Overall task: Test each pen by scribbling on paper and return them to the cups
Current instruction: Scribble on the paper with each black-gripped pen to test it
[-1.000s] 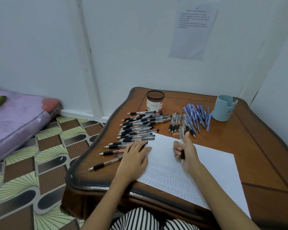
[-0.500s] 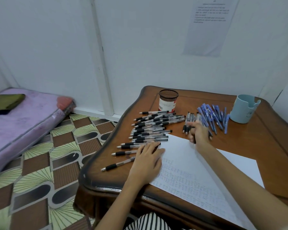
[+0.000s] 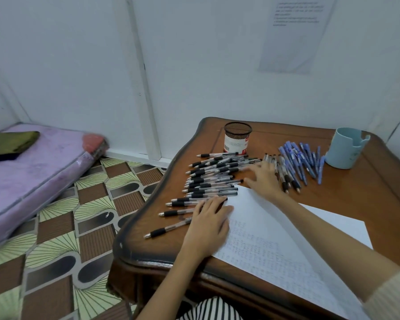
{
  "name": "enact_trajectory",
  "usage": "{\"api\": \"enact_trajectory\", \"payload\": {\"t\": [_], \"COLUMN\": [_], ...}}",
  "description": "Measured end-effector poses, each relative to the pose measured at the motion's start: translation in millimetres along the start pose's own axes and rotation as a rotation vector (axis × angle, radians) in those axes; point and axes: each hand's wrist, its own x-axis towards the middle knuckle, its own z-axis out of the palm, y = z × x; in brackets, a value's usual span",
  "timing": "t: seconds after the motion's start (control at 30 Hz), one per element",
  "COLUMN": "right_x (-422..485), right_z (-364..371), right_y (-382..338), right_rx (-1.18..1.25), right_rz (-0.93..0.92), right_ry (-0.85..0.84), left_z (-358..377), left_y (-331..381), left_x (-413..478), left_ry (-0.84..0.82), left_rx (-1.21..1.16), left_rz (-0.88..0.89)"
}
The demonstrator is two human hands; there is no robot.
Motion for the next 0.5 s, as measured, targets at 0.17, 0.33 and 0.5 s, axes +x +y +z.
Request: {"api": "enact_trajectory", "payload": {"t": [0.17, 0.33, 0.5], "right_x": [-9, -6, -21], "right_z": [17, 3, -32], "right_y": [-10, -1, 4], "right_rx": [-0.102, 0.5, 1.295], "right_rz": [-0.066, -0.031, 0.364], "right_ry": [-0.019, -0.025, 0.005], "left_z": [-1, 0, 2], "left_y": [1, -1, -3], "left_x": [0, 0, 0], "left_ry": [-0.001, 0.002, 0.006], "left_rx": [-0.007, -0.009, 0.003], "left_rz": [-0.005, 0.007, 0.011]}}
